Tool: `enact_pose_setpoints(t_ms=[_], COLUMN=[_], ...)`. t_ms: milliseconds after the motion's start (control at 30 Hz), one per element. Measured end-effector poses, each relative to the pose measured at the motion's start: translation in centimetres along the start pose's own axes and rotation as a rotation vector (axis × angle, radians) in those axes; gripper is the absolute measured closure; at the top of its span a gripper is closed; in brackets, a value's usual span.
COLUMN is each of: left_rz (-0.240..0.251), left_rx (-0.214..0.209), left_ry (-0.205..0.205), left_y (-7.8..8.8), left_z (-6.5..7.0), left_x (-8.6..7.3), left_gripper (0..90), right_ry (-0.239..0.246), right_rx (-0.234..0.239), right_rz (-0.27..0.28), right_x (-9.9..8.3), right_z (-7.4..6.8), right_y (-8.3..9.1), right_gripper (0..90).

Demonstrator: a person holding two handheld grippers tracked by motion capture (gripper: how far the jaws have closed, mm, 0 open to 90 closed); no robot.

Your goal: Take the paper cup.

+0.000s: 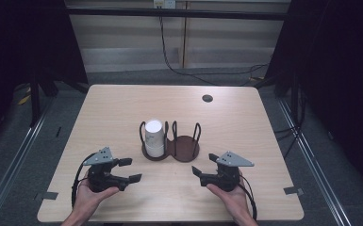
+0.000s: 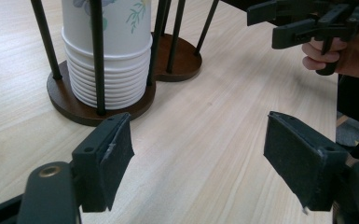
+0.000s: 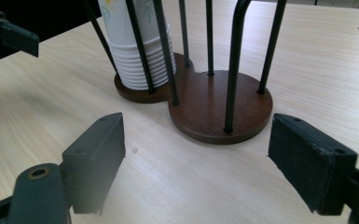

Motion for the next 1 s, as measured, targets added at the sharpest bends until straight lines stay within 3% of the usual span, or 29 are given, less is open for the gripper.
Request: enact_pose_setpoints(t_ms=[67,233,367,533,633,833,1000], left_rz=[-0.012,-0.020,-0.017,-0.026,-0.025,-0.046,-0.069], left_rx=[0.017,0.010,0.030,0.023,0.012,0.011,0.019], left_ry=[-0.003,0.000,-0.016,-0.014,-0.023,-0.086,-0.085], left_y=[-0.1,-0.3,-0.3,-0.4,-0.2,-0.2,-0.5], left_z=[-0.1,0.1,-0.1,-0.1,0.2,0.9,0.5], left_x=[-0.1,-0.1,0.3,0.6,0.9,1.4,1.9], left_gripper=[24.6,23.2,22.1,19.4,19.3,23.6,23.2], right_ry=[0.004,0.022,0.016,0.005,0.011,0.001,0.004], right_rx=[0.006,0.001,0.012,0.022,0.024,0.023,0.011], right_rz=[-0.002,-0.019,-0.027,-0.021,-0.021,-0.021,-0.018], right_x=[0.0,0.0,-0.1,-0.2,-0.1,-0.2,-0.1], right_z=[-0.1,-0.2,-0.4,-0.8,-0.9,-1.0,-0.8], right_y=[0.0,-0.1,0.0,0.2,0.4,0.6,0.7], right_gripper=[18.8,16.0,16.0,16.0,14.5,14.5,14.4])
Point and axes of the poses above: each handheld gripper's, and its own axes: y roughly backward along the jaws, x roughly out of its top, z roughly to its right, the point moved 10 cm from there along -y, roughly forward along the jaws, and after that the axes turned 11 degrees about x, right-handed, at the moved point
